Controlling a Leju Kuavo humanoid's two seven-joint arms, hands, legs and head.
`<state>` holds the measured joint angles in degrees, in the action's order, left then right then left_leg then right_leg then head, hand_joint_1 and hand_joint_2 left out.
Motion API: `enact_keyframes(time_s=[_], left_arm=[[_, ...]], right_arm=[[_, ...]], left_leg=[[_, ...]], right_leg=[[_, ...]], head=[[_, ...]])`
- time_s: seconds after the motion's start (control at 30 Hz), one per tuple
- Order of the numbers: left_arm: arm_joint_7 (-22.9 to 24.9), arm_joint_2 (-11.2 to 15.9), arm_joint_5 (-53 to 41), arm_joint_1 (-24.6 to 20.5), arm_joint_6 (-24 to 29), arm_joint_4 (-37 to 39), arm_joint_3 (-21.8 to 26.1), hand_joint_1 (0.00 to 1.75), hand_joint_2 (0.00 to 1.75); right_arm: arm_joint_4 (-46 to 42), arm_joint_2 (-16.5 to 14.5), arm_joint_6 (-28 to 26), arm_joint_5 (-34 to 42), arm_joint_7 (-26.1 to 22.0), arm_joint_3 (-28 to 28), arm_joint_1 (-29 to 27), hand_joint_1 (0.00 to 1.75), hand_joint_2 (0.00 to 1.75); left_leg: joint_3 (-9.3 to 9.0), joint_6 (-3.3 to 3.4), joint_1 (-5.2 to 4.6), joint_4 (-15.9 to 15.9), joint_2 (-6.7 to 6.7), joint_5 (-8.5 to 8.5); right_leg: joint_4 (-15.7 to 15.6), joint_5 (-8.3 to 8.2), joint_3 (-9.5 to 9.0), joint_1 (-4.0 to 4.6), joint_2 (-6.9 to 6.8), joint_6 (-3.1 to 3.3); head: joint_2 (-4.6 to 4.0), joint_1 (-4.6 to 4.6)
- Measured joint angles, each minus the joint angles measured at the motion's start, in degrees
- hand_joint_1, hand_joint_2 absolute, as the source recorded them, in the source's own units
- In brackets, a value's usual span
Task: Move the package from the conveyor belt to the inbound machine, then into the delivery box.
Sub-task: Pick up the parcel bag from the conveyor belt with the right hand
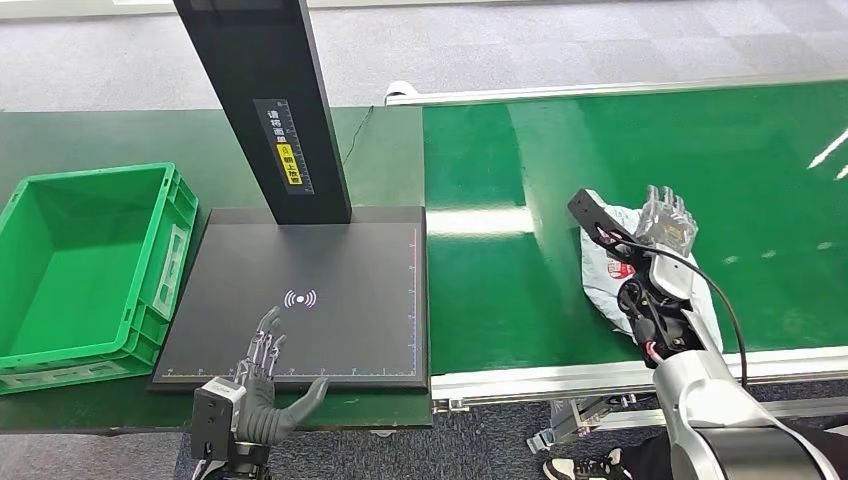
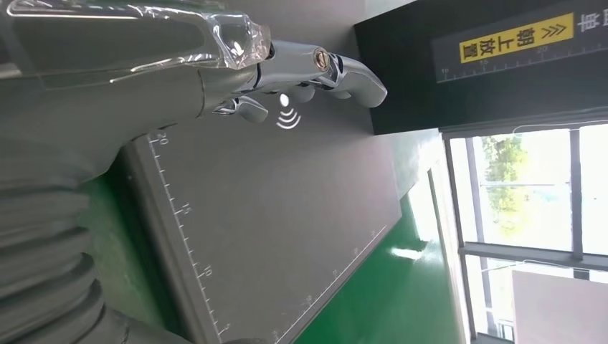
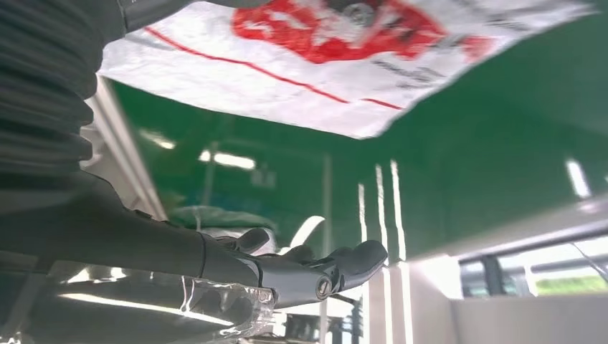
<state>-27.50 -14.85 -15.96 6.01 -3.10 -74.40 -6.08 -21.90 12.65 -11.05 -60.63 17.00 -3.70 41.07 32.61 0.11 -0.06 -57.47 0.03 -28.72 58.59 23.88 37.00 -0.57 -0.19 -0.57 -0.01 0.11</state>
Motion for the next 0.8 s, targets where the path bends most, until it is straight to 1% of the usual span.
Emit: enact_keyframes(time_s=[0.17, 0.27, 0.43, 0.57, 0.67, 0.8], left_arm=[[-0.16, 0.27, 0.4, -0.65, 0.0, 0.82, 0.0, 0.0, 1.75], [-0.21, 0.4, 0.44, -1.07, 0.0, 1.3, 0.0, 0.0, 1.75], [-0.21, 0.42, 0.44, -1.78, 0.0, 2.03, -0.03, 0.0, 1.75], [-0.22, 0.44, 0.45, -2.42, -0.03, 2.63, -0.04, 0.0, 1.75], [-0.22, 0.49, 0.53, -2.83, -0.03, 2.99, -0.03, 0.0, 1.75], [-0.24, 0.52, 0.69, -2.9, -0.01, 3.08, 0.01, 0.0, 1.75]], right_arm=[[2.33, 1.16, 5.2, 0.57, 0.21, 2.78, -0.24, 0.0, 1.75], [3.21, 1.42, 8.13, -0.51, 0.41, 3.97, -0.84, 0.0, 1.75], [4.14, 1.89, 12.32, -2.94, 2.41, 5.38, -1.96, 0.0, 1.75], [4.69, 2.1, 15.47, -4.22, 2.47, 6.8, -2.86, 0.0, 1.75], [5.0, 2.1, 17.26, -4.65, 1.58, 7.66, -3.36, 0.0, 1.75], [5.28, 2.08, 18.24, -5.4, 1.25, 8.6, -3.87, 0.0, 1.75]], left_leg=[[-0.04, 0.0, 0.0, 0.0, 0.02, 0.0], [-0.04, 0.0, 0.01, 0.0, 0.02, 0.0], [-0.03, 0.0, 0.02, 0.0, 0.02, 0.0], [-0.02, 0.0, 0.02, 0.0, 0.02, 0.0], [-0.02, 0.0, 0.01, 0.0, 0.03, 0.0], [-0.02, 0.0, 0.02, 0.0, 0.01, 0.0]], right_leg=[[0.0, 0.0, 0.0, 0.0, 0.01, 0.0], [0.0, 0.0, 0.01, 0.01, 0.01, 0.0], [0.0, 0.0, 0.01, 0.02, 0.01, 0.0], [0.0, 0.0, 0.01, 0.01, 0.01, 0.0], [0.0, 0.0, 0.01, 0.01, 0.01, 0.0], [0.0, 0.0, 0.01, 0.01, 0.01, 0.0]], head=[[-0.01, -0.01], [-0.02, -0.01], [-0.01, -0.01], [-0.01, -0.01], [-0.01, -0.02], [-0.01, -0.02]])
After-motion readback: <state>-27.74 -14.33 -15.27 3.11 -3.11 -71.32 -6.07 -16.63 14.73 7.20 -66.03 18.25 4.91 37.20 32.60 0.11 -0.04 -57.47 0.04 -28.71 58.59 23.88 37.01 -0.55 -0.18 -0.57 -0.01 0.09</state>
